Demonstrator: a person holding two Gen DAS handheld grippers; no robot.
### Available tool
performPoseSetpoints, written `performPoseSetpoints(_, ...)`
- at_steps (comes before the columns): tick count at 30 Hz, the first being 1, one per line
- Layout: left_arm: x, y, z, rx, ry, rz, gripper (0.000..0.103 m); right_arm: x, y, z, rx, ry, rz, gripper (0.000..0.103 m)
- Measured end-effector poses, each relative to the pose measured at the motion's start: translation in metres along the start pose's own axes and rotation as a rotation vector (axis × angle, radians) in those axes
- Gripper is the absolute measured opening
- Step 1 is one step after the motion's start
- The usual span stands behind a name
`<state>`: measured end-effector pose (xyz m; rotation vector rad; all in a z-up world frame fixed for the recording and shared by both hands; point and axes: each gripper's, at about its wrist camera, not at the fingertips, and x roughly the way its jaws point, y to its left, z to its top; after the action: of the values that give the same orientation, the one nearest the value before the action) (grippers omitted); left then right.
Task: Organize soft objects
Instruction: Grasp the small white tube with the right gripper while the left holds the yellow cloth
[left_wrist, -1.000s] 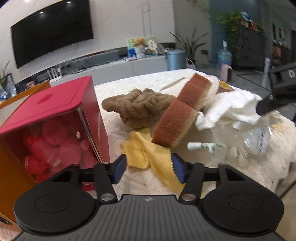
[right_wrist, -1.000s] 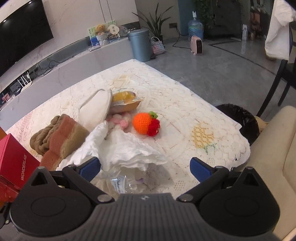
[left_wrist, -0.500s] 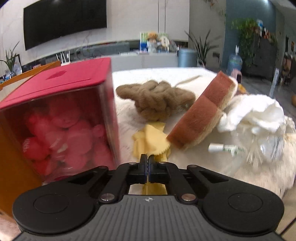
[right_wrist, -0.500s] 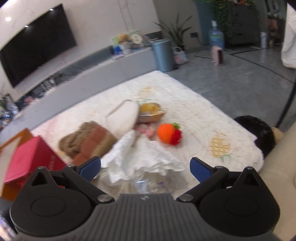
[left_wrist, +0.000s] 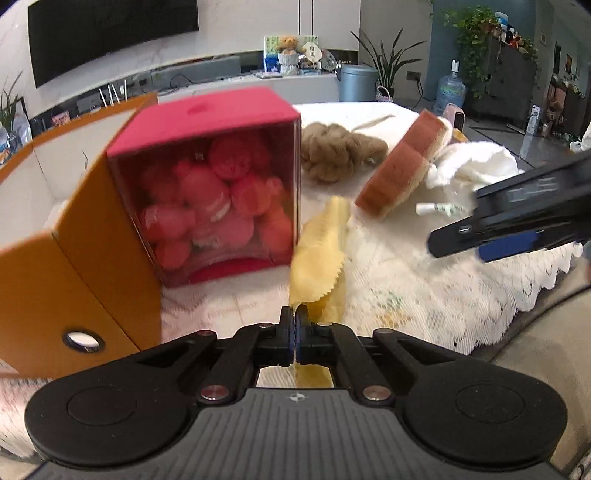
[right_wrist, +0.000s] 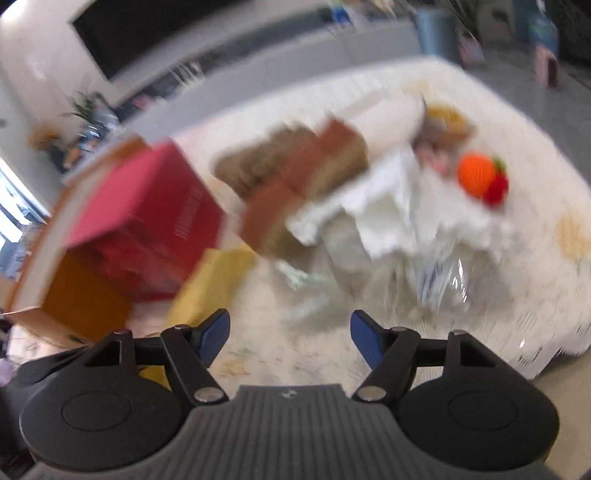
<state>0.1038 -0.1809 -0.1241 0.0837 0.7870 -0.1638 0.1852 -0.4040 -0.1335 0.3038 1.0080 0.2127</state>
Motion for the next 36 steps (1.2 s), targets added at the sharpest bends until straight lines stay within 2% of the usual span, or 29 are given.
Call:
performPoseSetpoints(1,0.002,0.000,0.001,0.005,0.001,-0.005,0.001,0.007,-0.001,0.001,0.012,0.010,-0.009,0.060)
performPoseSetpoints(8,0.006,-0.003,-0.002,0.031,0.005,-0.002,0.003,0.027,0.007,0.011,0.020,-0.023,-0.055,0.054)
performPoseSetpoints(9,0.006,-0.004,-0.001,0.036,0.003,-0.007,0.008,0.028,0.007,0.011,0.024,-0.035,-0.054,0.052)
performPoseSetpoints(10,0.006,-0.005,0.000,0.038,0.001,-0.014,0.012,0.026,0.005,0.012,0.022,-0.038,-0.046,0.043)
performPoseSetpoints(11,0.007,-0.005,0.002,0.034,-0.002,-0.022,0.024,0.026,0.005,0.013,0.019,-0.032,-0.032,0.028)
performPoseSetpoints(12,0.008,-0.007,0.004,0.026,-0.005,-0.027,0.036,0.026,0.005,0.016,0.015,-0.027,-0.021,0.020)
performPoseSetpoints(13,0.010,-0.009,0.006,0.021,-0.012,-0.033,0.041,0.024,0.005,0.017,0.005,-0.026,-0.018,0.013)
performPoseSetpoints(14,0.013,-0.011,0.009,0.019,-0.022,-0.040,0.047,0.021,0.007,0.017,-0.015,-0.027,-0.020,0.012)
performPoseSetpoints(15,0.017,-0.012,0.012,0.014,-0.031,-0.039,0.051,0.018,0.009,0.016,-0.037,-0.028,-0.024,0.011)
performPoseSetpoints(16,0.022,-0.014,0.015,0.004,-0.034,-0.030,0.051,0.015,0.009,0.015,-0.054,-0.021,-0.028,0.006)
performPoseSetpoints(20,0.039,-0.015,0.025,-0.090,-0.039,0.026,0.053,-0.008,0.013,0.003,-0.120,-0.017,-0.021,0.000)
performPoseSetpoints(22,0.046,-0.010,0.029,-0.141,-0.014,0.019,0.053,-0.018,0.014,-0.004,-0.159,-0.022,-0.023,0.000)
performPoseSetpoints(24,0.048,-0.009,0.029,-0.157,-0.029,0.015,0.057,-0.019,0.012,-0.006,-0.144,-0.042,-0.031,0.001)
performPoseSetpoints(25,0.049,-0.009,0.028,-0.147,-0.027,0.007,0.057,-0.019,0.009,-0.004,-0.124,-0.054,-0.037,0.008)
performPoseSetpoints(27,0.050,-0.012,0.028,-0.116,-0.036,-0.013,0.061,-0.015,0.002,-0.001,-0.079,-0.063,-0.064,0.032)
performPoseSetpoints(28,0.051,-0.013,0.027,-0.098,-0.042,-0.023,0.062,-0.013,0.000,0.001,-0.065,-0.063,-0.071,0.050)
performPoseSetpoints(30,0.052,-0.016,0.025,-0.062,-0.057,-0.028,0.067,-0.006,-0.001,0.006,-0.058,-0.064,-0.055,0.048)
performPoseSetpoints(33,0.051,-0.024,0.018,-0.037,-0.080,-0.003,0.068,0.007,0.000,0.011,-0.062,-0.052,-0.050,0.046)
performPoseSetpoints(34,0.051,-0.027,0.016,-0.035,-0.089,0.002,0.068,0.011,0.002,0.012,-0.073,-0.054,-0.064,0.036)
performPoseSetpoints(35,0.051,-0.027,0.015,-0.045,-0.099,0.008,0.063,0.014,0.003,0.013,-0.086,-0.053,-0.075,0.009)
performPoseSetpoints(36,0.050,-0.026,0.013,-0.064,-0.111,0.020,0.057,0.016,0.004,0.015,-0.089,-0.059,-0.083,0.000)
